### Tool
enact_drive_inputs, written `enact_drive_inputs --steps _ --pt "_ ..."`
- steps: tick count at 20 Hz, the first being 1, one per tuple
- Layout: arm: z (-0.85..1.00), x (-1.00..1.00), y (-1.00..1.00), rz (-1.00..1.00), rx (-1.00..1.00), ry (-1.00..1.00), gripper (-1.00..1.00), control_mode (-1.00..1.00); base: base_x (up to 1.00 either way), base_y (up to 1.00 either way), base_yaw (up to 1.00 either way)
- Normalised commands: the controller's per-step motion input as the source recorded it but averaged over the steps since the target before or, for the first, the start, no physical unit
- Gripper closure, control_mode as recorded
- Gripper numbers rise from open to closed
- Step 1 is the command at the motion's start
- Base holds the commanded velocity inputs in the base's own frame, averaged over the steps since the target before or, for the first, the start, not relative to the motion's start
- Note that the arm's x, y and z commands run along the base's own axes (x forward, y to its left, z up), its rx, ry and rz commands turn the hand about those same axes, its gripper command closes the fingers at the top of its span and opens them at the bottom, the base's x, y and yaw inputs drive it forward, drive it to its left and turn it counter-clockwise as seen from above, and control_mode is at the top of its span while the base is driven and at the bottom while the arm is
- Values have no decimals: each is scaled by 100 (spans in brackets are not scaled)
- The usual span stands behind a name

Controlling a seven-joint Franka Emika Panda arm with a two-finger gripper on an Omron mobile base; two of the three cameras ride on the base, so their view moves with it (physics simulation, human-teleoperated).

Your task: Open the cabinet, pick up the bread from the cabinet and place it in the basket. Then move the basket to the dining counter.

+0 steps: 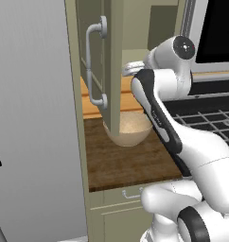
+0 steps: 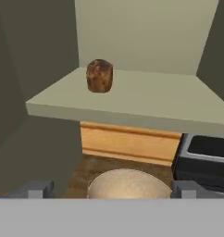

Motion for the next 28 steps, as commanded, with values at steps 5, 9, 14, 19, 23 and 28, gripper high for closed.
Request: enact_drive_inputs --steps 5,9,14,19,23,28 --pt "44 33 -1 0 23 2 -100 -100 0 0 0" --pt "23 36 1 0 6 8 -100 -100 0 0 0" --pt "0 42 18 0 0 0 -100 -100 0 0 0" --pt "-1 42 18 0 0 0 -100 -100 0 0 0" --pt "0 38 18 0 0 0 -100 -100 0 0 0" --pt "0 45 19 0 -2 0 -100 -100 0 0 0"
